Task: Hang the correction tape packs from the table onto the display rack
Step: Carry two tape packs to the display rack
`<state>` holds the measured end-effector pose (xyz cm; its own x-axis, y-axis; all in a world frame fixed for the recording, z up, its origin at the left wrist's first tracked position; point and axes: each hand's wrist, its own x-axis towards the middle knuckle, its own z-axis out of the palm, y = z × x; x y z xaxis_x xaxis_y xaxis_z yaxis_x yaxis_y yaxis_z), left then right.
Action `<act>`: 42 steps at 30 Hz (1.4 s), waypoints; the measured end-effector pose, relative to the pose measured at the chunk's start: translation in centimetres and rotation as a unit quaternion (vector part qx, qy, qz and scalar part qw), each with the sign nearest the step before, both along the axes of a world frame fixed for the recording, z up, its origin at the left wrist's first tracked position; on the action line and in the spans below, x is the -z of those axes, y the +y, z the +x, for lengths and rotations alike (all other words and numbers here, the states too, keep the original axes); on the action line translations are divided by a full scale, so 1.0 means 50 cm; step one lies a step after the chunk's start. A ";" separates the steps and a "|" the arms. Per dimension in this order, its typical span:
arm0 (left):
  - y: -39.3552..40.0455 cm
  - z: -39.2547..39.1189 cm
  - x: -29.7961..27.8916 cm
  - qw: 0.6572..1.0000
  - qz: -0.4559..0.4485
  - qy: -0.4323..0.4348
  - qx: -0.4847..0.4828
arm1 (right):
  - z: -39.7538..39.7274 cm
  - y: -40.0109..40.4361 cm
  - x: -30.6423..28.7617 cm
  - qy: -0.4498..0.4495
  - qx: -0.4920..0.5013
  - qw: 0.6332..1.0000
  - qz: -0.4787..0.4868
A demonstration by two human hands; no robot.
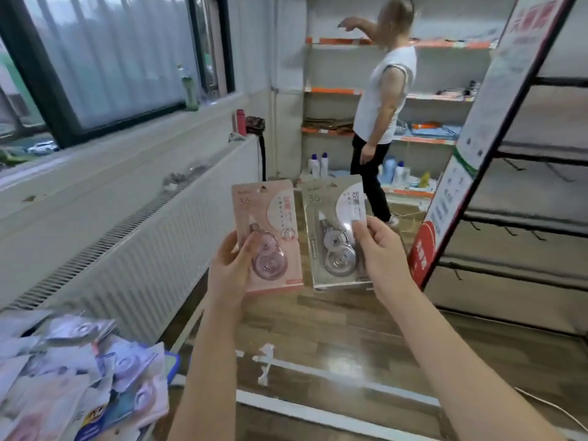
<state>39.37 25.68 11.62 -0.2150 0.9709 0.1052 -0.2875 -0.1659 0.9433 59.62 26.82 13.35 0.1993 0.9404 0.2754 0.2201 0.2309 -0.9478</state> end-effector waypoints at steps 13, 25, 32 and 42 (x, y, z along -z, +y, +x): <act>0.145 0.664 -0.086 0.961 0.055 0.046 0.268 | 0.602 -0.104 -0.082 0.049 0.285 0.954 0.083; 0.224 1.209 -0.099 0.893 0.095 0.039 0.439 | 1.073 -0.080 -0.065 0.023 0.453 0.887 0.083; 0.302 1.508 -0.129 0.862 0.091 0.036 0.498 | 1.330 -0.034 -0.087 0.043 0.520 0.848 0.093; 0.318 1.837 -0.104 0.850 0.076 0.034 0.520 | 1.647 -0.012 -0.070 0.010 0.562 0.825 0.063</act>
